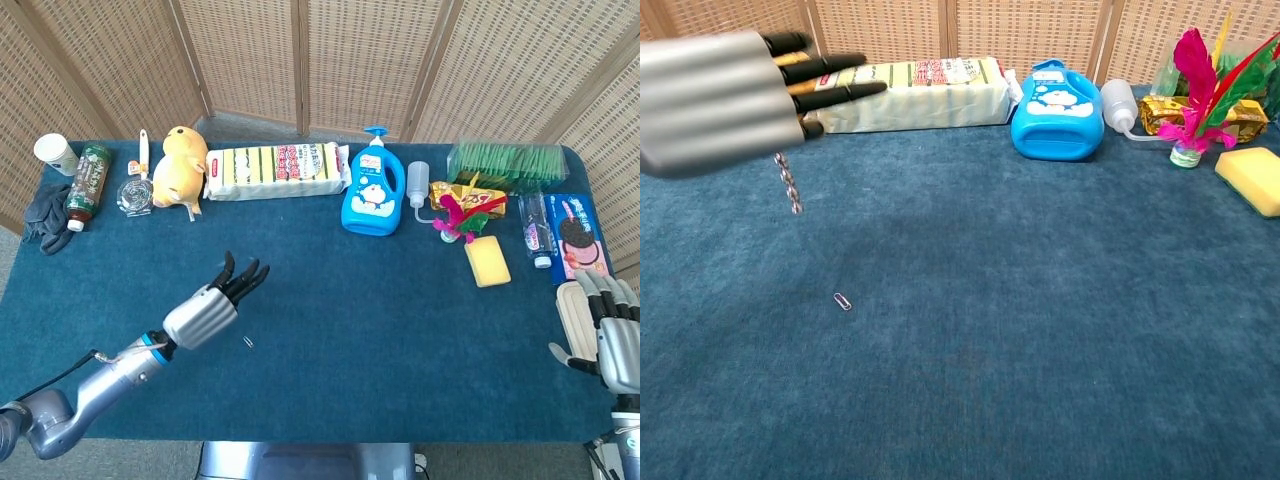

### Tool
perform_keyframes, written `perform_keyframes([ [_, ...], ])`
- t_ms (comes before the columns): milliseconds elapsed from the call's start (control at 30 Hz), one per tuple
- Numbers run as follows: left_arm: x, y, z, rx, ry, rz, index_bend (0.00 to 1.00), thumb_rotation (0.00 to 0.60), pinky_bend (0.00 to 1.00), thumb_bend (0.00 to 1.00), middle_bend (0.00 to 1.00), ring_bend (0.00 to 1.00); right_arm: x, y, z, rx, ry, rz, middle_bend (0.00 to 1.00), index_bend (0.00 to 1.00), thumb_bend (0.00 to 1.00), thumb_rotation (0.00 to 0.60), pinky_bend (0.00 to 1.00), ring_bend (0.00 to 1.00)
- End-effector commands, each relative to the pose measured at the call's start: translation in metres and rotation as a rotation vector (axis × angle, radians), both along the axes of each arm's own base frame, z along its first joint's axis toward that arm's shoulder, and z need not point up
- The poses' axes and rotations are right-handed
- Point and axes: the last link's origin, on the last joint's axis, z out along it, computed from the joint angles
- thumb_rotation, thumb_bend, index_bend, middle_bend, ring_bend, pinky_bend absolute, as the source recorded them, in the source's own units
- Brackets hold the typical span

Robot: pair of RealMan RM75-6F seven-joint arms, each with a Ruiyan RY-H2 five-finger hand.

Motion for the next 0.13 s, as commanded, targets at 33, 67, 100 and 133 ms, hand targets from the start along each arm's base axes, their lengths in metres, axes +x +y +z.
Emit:
perform_keyframes([
  [33,0.0017,-0.009,-0.0126,-0.019,0.03,-0.004,0.55,0.6,0.22,0.74,0.0,0.0,-0.0019,0.0006,-0.0002,0.004,0.003,-0.004,0.0,0.0,0.07,0.6,0.0,0.0],
  [67,0.0011,-0.0098,-0.0153,-0.021,0.031,0.002,0.55,0.6,0.22,0.74,0.0,0.0,-0.0027,0.0006,-0.0001,0.005,0.002,-0.005,0.0,0.0,0.07,0.6,0.0,0.0],
  [100,0.0005,-0.0109,-0.0182,-0.025,0.028,0.01,0.55,0.6,0.22,0.74,0.0,0.0,-0.0032,0.0008,0.0004,0.006,0.0,-0.006,0.0,0.0,0.07,0.6,0.0,0.0],
  [133,0.0004,-0.0121,-0.0206,-0.029,0.022,0.015,0.55,0.6,0.22,0.74,0.0,0.0,-0.0033,0.0009,0.0011,0.004,-0.002,-0.005,0.0,0.0,0.07,0.6,0.0,0.0],
])
